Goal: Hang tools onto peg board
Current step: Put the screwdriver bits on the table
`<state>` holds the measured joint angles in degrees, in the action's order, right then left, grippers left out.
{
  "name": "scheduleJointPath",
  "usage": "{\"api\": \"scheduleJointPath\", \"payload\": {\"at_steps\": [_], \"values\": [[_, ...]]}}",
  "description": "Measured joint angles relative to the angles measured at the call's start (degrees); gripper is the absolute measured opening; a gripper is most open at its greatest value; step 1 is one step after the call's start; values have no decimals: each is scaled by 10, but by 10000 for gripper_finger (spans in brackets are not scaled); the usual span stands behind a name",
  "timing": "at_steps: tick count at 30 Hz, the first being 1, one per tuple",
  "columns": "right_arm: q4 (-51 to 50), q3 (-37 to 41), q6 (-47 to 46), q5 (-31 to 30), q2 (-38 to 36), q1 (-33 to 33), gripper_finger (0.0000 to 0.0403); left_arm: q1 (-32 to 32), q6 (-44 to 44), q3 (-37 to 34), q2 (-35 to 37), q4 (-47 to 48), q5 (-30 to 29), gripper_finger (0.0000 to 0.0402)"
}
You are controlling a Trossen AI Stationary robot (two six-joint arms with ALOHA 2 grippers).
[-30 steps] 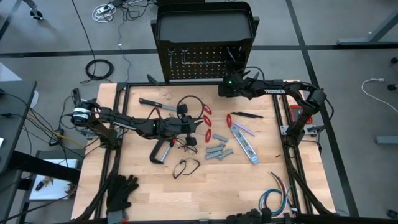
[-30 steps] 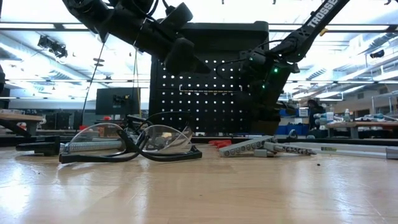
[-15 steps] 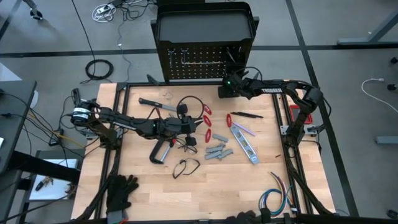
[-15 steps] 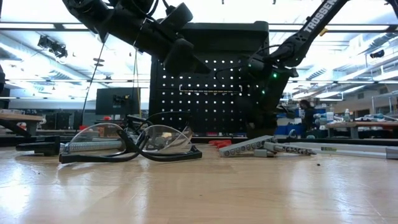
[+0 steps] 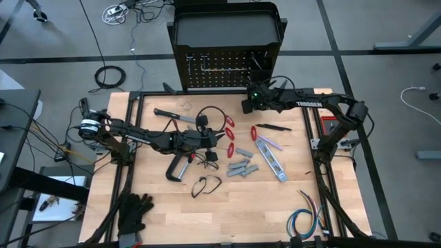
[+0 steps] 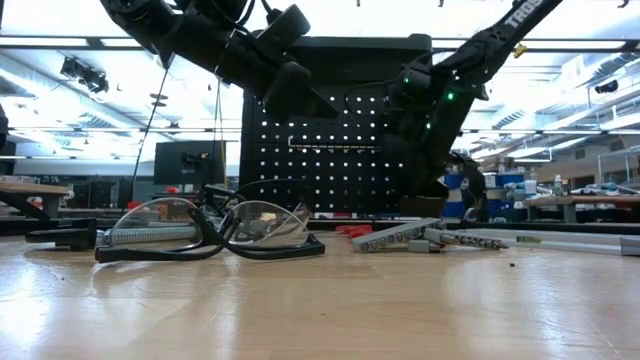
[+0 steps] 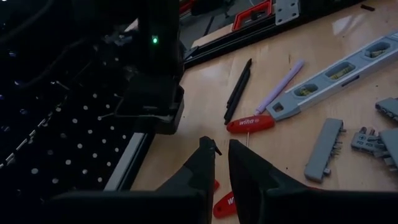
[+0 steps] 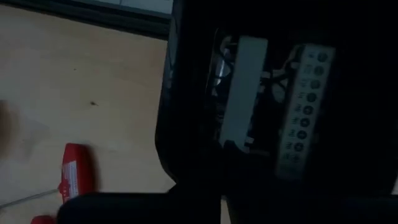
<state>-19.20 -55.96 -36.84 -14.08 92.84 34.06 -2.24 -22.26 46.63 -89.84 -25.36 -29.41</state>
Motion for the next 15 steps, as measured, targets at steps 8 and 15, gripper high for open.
{"api": "scheduleJointPath", "payload": {"at_steps": [8,15], "values": [[-29,0,-10,-39,-37,-40,33,0,0,0,0,1,-2,47],[-86,-1,-15,-88,-75,-91,28,0,23,0,-1,33,-5,47]]}}
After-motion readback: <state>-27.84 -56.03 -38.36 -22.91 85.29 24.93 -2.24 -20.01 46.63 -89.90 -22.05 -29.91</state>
